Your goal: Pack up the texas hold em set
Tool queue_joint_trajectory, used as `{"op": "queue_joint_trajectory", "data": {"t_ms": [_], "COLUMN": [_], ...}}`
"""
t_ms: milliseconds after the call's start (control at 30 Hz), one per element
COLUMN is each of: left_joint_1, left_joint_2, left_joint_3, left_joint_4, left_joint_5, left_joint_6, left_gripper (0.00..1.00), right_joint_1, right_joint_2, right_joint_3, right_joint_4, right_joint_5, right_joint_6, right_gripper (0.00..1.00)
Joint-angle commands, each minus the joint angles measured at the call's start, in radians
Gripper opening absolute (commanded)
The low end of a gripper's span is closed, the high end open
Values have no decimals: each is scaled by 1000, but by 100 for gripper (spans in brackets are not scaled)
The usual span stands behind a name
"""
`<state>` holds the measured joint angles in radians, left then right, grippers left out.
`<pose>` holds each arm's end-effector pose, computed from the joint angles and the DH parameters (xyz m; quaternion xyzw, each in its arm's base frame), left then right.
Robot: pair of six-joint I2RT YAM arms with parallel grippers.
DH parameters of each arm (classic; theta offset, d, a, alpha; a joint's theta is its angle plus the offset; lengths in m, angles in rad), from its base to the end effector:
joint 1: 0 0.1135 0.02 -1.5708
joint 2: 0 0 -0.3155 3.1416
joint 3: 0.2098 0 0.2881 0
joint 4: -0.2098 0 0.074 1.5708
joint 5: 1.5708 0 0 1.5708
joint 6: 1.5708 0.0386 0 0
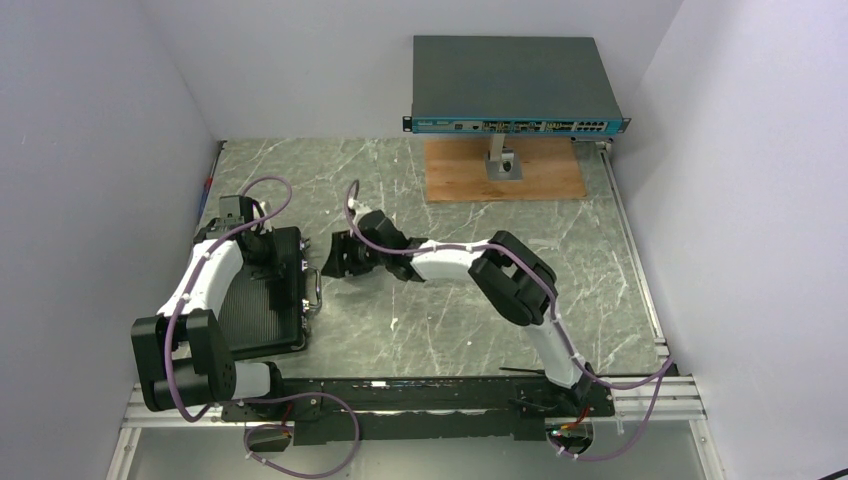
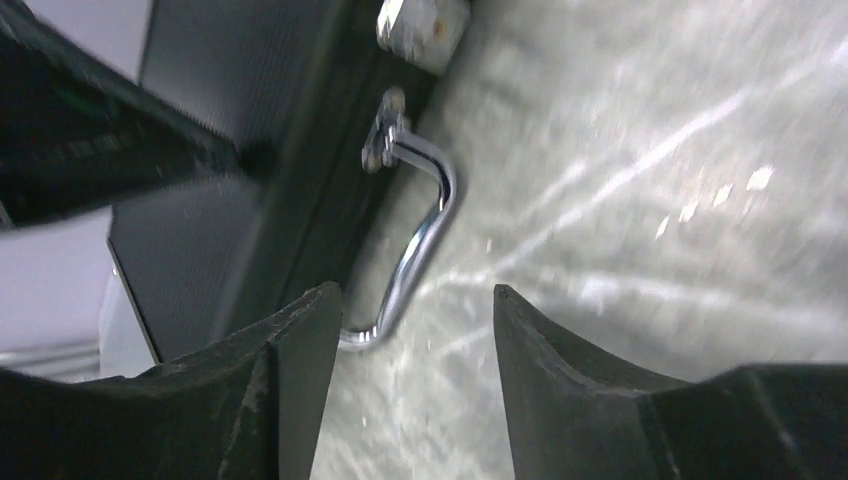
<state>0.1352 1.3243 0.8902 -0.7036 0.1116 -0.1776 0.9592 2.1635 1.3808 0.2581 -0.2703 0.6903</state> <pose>0.2692 0.0323 0.2534 -0.1400 0.9651 -0.0590 0.2133 0.2985 0.4436 0.1633 -0.1818 0.8416 0.4427 0.2503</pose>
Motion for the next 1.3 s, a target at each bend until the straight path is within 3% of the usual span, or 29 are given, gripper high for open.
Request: {"op": "queue_joint_trajectory", "data": {"t_ms": [0, 167, 300, 600, 1067, 1267], "left_joint_1": [-5, -5, -12, -18, -21, -21], "left_joint_2": [11, 11, 5, 1, 6, 9], "left_joint_3": [-30, -30, -30, -31, -31, -30], "left_joint_4": [-17, -16, -16, -16, -15, -16], "left_joint_5": [-11, -3, -3, -3, 0, 1], "left_joint_6": [11, 11, 12, 12, 13, 13], "left_gripper": [0, 0, 0, 0, 0, 0], "right_joint_1": [-31, -57, -65, -82, -119, -129], "right_joint_2": [67, 165, 217, 310, 371, 385], "right_joint_3": [135, 267, 353, 467, 537, 546], "right_joint_4": [8, 15, -16, -3, -22, -43], "right_joint_5": [-31, -78, -70, -81, -72, -59], "right_joint_6": [15, 61, 70, 127, 143, 133], "right_gripper": [64, 75, 77, 66, 53, 43]}}
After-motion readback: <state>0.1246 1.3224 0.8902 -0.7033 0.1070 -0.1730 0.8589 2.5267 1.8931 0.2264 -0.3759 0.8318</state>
